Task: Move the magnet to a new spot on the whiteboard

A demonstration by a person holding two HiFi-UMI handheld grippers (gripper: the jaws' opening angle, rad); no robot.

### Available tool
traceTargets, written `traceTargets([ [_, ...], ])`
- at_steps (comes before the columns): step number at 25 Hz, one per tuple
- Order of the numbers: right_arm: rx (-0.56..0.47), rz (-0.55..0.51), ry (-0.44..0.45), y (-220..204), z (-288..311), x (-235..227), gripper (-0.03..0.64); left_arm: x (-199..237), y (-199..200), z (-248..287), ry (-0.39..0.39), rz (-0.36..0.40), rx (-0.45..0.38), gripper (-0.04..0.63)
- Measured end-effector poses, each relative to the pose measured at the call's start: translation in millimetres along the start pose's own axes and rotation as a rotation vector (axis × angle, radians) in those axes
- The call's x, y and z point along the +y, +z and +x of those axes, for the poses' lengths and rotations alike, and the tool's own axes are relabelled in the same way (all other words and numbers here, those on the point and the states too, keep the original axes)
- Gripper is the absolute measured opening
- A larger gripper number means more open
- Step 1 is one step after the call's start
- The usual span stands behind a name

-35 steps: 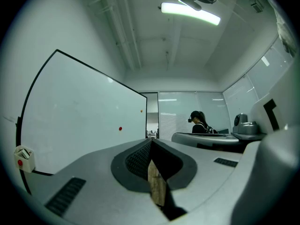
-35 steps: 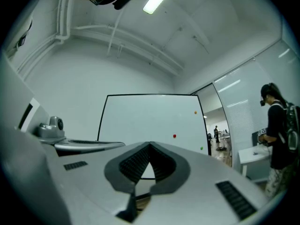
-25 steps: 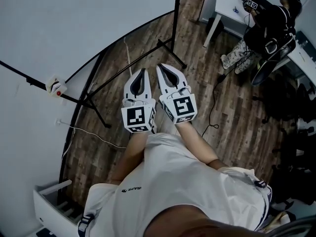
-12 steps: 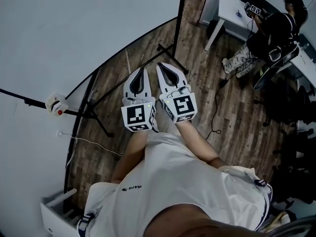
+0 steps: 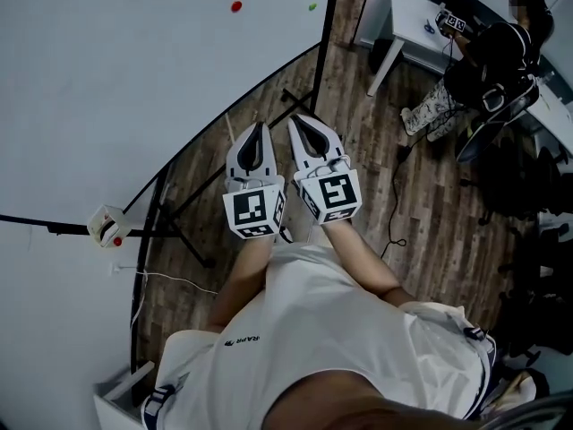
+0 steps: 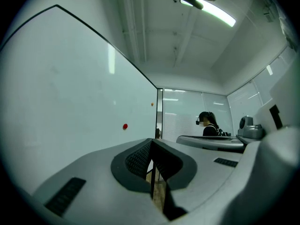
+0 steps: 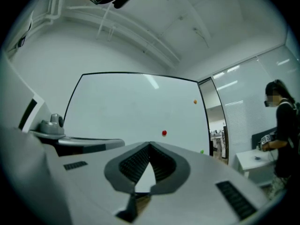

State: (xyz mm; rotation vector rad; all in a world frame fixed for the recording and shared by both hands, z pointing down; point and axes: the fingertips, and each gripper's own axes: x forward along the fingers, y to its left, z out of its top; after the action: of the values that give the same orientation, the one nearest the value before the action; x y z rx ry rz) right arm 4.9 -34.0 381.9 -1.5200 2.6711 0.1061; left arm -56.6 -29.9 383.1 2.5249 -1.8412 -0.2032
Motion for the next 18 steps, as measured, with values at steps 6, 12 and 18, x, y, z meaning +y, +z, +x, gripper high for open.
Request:
traceTargets([
  [6, 0.006, -0.005, -0.032, -1.0, 37.0, -4.4, 0.014, 25.2, 1.8, 26.7, -0.029, -0.011, 0.000, 0.002],
  [12, 0.002, -0.011, -0.067, -4.2, 61.8, -9.1, 0.014, 44.9, -1.1, 42.8, -0.046, -0.021, -0.005, 0.003],
  [18, 0.020, -0.027, -0.081, -6.9, 75.9, -11.9, 0.014, 57.4, -3.1, 57.5, -0.052, -0.040, -0.007, 0.002],
])
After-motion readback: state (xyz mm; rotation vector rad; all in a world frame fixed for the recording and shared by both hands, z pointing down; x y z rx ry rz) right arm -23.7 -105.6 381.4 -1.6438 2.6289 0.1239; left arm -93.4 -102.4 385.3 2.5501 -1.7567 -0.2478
